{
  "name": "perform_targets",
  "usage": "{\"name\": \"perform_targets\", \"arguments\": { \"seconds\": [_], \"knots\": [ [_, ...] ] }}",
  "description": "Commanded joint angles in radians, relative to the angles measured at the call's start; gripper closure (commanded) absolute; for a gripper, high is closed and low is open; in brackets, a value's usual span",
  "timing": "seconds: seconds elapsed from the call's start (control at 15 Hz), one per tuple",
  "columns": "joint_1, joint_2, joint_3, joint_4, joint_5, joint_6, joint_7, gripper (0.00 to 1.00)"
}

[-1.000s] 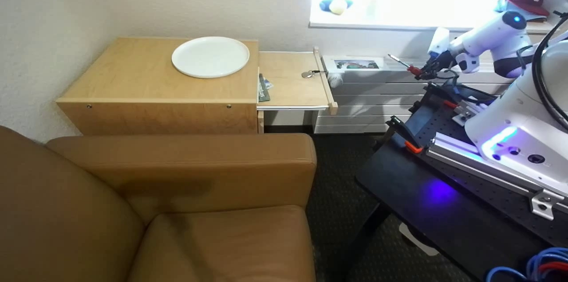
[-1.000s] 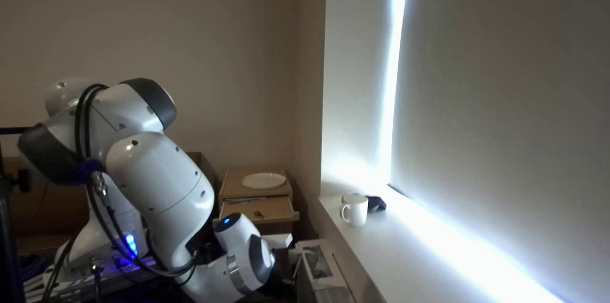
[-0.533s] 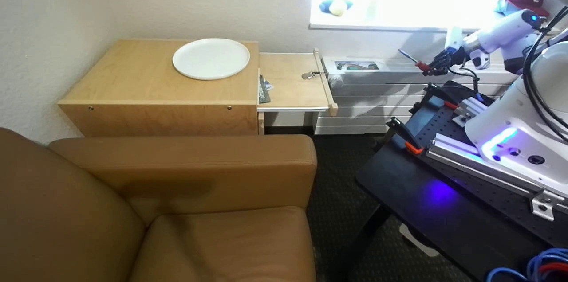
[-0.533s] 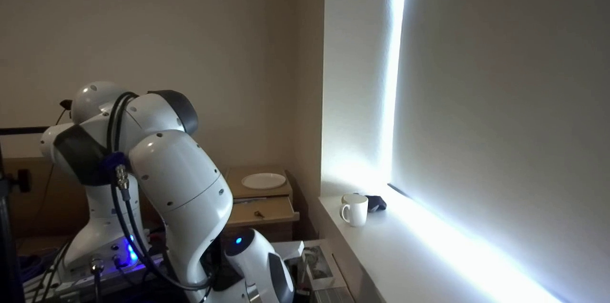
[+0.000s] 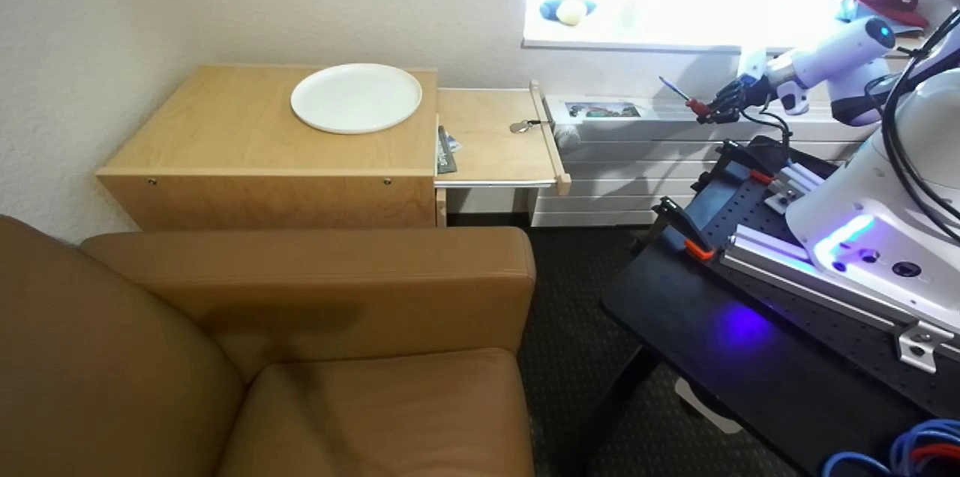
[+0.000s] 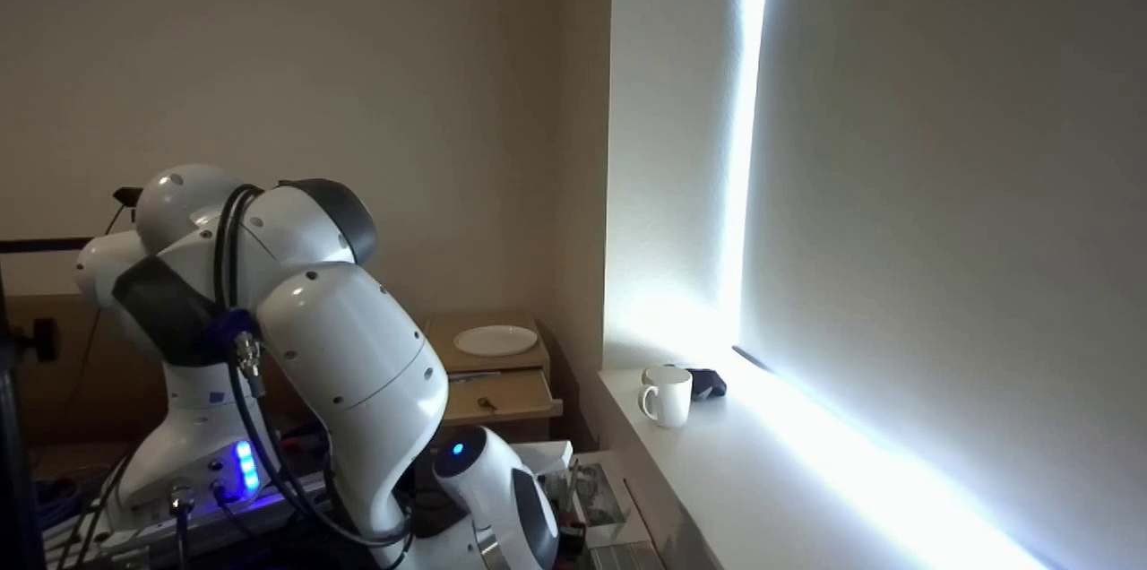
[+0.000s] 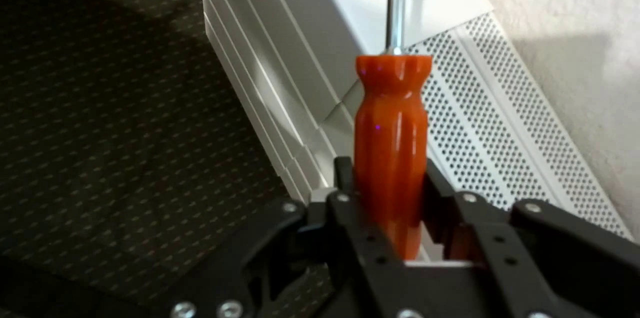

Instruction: Put the screwdriver on the open drawer

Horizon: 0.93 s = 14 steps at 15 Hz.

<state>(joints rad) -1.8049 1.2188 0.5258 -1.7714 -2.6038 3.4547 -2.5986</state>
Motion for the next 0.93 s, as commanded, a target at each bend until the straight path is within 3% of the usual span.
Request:
{"name": "perform_targets", "arguments": {
  "seconds": [0.0,0.27,0.53,0.6,0.87],
  "knots": [
    [-0.015,-0.047,0.091,-0.047,0.004,0.0,0.0,0.92],
    [-0.015,-0.109,0.175,-0.131,0.002,0.0,0.0,0.92],
    [0.026,-0.199,0.246,-0.239,0.002,0.001,-0.002,0.92],
    [0.014,-0.117,0.229,-0.159,0.002,0.001,-0.003,0.67],
    [0.041,-0.169,0.249,-0.212,0.003,0.0,-0.002,0.67]
  ]
}}
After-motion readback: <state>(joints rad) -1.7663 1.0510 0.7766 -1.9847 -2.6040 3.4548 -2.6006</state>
